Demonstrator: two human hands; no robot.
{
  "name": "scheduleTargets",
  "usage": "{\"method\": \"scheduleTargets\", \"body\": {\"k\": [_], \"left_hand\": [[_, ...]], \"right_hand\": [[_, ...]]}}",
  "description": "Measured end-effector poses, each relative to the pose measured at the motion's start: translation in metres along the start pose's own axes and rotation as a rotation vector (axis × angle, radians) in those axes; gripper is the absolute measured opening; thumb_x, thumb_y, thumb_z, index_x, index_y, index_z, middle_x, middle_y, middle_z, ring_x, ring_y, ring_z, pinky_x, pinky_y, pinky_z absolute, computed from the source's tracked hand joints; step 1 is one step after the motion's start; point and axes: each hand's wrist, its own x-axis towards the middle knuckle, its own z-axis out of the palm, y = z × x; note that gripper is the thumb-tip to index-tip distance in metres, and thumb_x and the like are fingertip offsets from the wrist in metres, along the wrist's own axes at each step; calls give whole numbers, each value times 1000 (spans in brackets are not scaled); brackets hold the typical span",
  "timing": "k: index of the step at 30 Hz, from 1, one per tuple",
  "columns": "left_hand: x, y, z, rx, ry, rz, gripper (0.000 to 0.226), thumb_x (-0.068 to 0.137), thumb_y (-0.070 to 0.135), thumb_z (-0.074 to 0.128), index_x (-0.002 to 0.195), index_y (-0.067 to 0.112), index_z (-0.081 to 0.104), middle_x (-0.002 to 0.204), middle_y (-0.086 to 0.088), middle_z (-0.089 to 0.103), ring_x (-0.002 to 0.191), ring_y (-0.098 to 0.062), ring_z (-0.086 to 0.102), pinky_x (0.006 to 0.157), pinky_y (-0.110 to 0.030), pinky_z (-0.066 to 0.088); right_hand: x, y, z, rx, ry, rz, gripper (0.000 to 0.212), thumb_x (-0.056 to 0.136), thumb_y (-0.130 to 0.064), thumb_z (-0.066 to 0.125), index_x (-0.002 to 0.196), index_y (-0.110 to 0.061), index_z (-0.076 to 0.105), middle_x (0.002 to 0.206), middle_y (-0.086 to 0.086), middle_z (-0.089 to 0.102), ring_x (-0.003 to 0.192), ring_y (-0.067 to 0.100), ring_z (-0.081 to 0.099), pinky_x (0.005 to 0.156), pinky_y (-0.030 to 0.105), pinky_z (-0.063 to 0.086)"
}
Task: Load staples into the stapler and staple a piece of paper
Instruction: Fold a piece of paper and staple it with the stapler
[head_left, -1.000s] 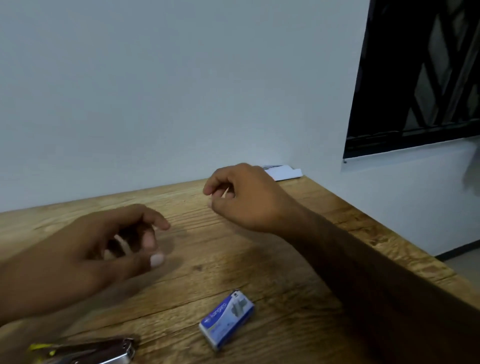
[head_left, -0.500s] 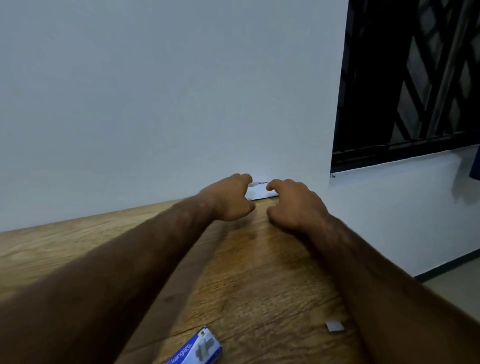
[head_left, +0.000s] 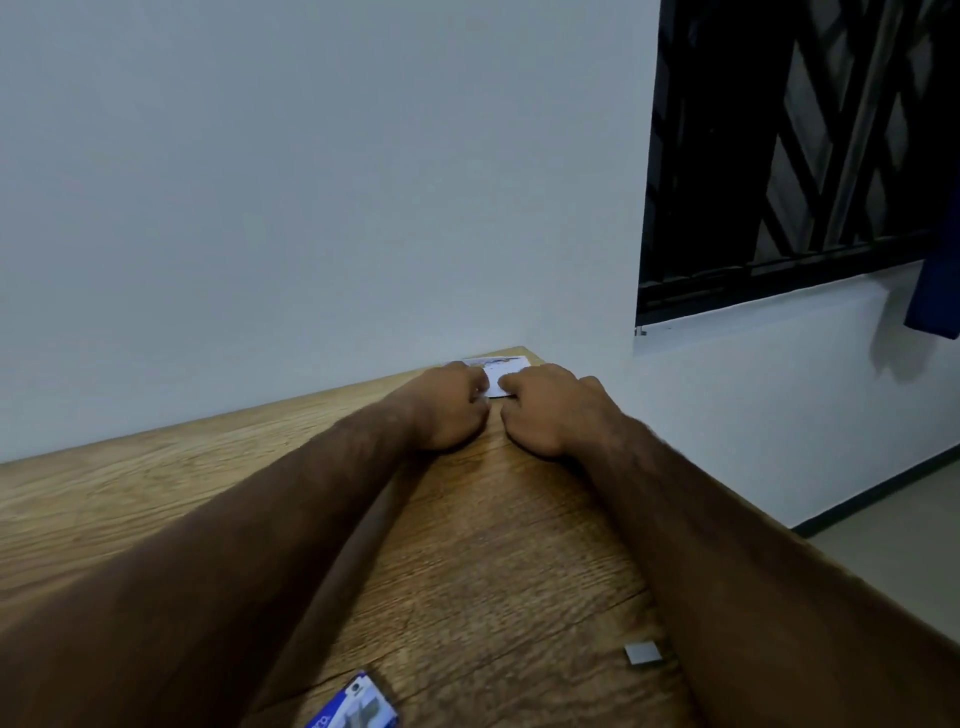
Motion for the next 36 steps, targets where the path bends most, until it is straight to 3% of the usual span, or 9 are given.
{"method": "scheduleTargets", "body": {"k": [4, 8, 11, 14, 19, 21, 28, 32, 36], "left_hand": [[-22, -5, -13, 41, -26, -4, 33, 97, 28, 50, 126, 19, 61, 133, -8, 56, 120, -26, 54, 100, -38, 45], [-53, -19, -33, -1, -94, -11, 32, 94, 27, 58, 126, 20, 63, 132, -5, 58, 99, -18, 57, 89, -30, 44], [-87, -36, -42, -8, -108, -16, 33, 95, 30, 61, 127, 24, 62, 128, 0, 56, 111, -18, 55, 90, -27, 41], [-125, -54, -47, -22, -80, -20, 30, 96, 32, 61, 126, 26, 62, 123, 2, 55, 102, -13, 53, 85, -25, 39], [-191, -76, -59, -12, -31, -56, 28, 95, 33, 63, 122, 26, 66, 121, 2, 59, 109, -16, 58, 95, -32, 46], [-214, -83, -65, 47, -18, -51, 29, 95, 35, 63, 122, 26, 67, 120, 3, 60, 107, -15, 59, 93, -33, 47], [-264, -96, -66, 144, 100, 102, 24, 94, 31, 62, 115, 23, 70, 111, 4, 66, 98, -15, 63, 82, -32, 50], [-271, -101, -64, 148, 202, 140, 17, 93, 30, 65, 102, 21, 77, 99, 4, 73, 89, -17, 68, 74, -33, 54], [-273, -100, -64, 158, 253, 120, 20, 92, 41, 60, 92, 28, 75, 88, 10, 70, 77, -12, 66, 63, -29, 49]], "right_hand": [[-2, -11, -7, 3, 3, -47, 44, 88, -23, 50, 129, -31, 63, 137, -1, 62, 122, 23, 57, 101, 39, 44], [-6, -27, -11, 129, -26, -117, 34, 83, -17, 59, 110, -32, 72, 120, -4, 69, 109, 17, 62, 88, 28, 49], [-10, -42, -10, 168, -81, -205, 25, 83, -16, 67, 101, -31, 74, 111, -5, 71, 105, 16, 64, 81, 25, 45], [-19, -61, -13, 178, -127, -293, 24, 82, -18, 73, 103, -28, 76, 106, -7, 73, 100, 13, 65, 84, 27, 52], [-40, -96, -10, 182, -141, -440, 21, 81, -21, 79, 101, -26, 79, 95, -13, 74, 90, 5, 68, 79, 21, 53], [-50, -109, -5, 171, -107, -510, 17, 83, -24, 78, 99, -27, 80, 95, -14, 74, 89, 4, 67, 74, 19, 51], [-75, -146, 7, 137, -110, -719, 17, 90, -30, 72, 105, -29, 78, 102, -14, 73, 94, 6, 65, 87, 34, 54], [-76, -148, 8, 169, -95, -715, 15, 89, -28, 73, 103, -30, 79, 102, -15, 76, 94, 4, 67, 87, 34, 55], [-80, -148, 6, 216, -37, -745, 18, 90, -23, 72, 106, -32, 77, 111, -15, 74, 106, 6, 65, 94, 34, 51]]}}
